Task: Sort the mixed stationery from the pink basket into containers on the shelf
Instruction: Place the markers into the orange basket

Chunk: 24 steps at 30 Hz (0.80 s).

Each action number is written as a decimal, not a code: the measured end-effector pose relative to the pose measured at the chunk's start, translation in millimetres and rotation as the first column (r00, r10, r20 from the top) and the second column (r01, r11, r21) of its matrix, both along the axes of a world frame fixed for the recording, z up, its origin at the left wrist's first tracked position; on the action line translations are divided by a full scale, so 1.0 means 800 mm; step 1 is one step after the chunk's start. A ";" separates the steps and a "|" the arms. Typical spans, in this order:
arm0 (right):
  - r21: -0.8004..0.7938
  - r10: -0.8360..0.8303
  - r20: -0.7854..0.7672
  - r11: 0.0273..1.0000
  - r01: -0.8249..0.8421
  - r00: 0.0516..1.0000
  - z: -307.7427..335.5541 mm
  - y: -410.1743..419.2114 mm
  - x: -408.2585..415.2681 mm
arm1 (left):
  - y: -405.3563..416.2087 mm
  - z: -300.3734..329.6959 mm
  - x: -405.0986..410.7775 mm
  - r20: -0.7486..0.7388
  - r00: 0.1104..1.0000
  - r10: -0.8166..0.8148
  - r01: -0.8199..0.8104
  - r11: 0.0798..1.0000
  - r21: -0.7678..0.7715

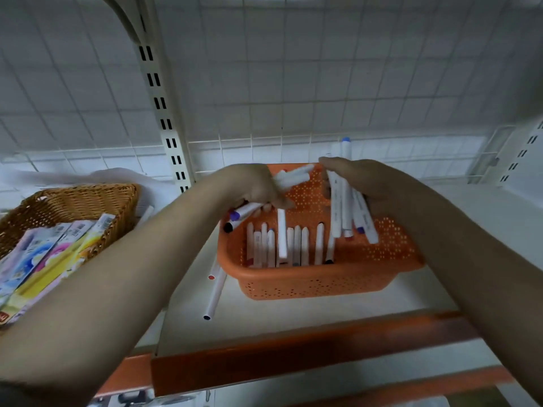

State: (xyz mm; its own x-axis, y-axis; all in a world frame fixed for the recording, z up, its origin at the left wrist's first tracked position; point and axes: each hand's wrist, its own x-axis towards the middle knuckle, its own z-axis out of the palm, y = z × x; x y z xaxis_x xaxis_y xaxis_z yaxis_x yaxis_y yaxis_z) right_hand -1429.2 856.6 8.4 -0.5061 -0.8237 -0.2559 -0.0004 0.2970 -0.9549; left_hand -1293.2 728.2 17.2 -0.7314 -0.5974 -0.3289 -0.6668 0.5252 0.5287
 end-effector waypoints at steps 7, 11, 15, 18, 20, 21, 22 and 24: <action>-0.110 0.012 0.098 0.994 -0.001 0.995 0.000 -0.001 0.014 | 0.012 0.006 0.007 -0.076 0.997 0.030 -0.038 0.993 -0.109; -0.159 -0.037 0.114 0.986 0.055 0.993 0.001 -0.009 0.027 | 0.034 0.002 0.027 -0.523 0.841 0.137 0.025 0.957 0.291; -0.187 -0.066 0.156 0.978 0.094 0.986 0.002 -0.019 0.038 | 0.054 -0.006 0.036 -0.541 0.838 0.075 0.084 0.961 0.264; -0.193 -0.096 0.122 0.974 0.119 0.988 0.004 -0.022 0.039 | 0.048 -0.010 0.039 -0.557 0.824 0.103 0.083 0.951 0.298; -0.198 -0.116 0.114 0.971 0.137 0.987 0.006 -0.022 0.037 | 0.044 -0.013 0.040 -0.549 0.831 0.089 0.074 0.961 0.268; -0.204 -0.135 0.087 0.967 0.150 0.987 0.007 -0.022 0.035 | 0.044 -0.014 0.041 -0.537 0.840 0.080 0.069 0.965 0.252; -0.218 -0.160 0.039 0.962 0.165 0.986 0.008 -0.021 0.032 | 0.044 -0.014 0.042 -0.526 0.847 0.078 0.065 0.967 0.248; -0.266 -0.205 -0.076 0.947 0.178 0.976 0.010 -0.018 0.024 | 0.043 -0.015 0.043 -0.525 0.845 0.100 0.053 0.962 0.268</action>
State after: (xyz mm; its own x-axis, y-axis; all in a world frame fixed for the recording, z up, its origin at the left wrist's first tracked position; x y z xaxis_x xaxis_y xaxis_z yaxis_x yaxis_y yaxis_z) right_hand -1410.2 842.6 16.1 -0.6729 -0.7397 0.0116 -0.0684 0.0466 -0.9966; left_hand -1258.5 763.0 5.3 -0.8245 -0.5643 -0.0421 -0.2548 0.3038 0.9180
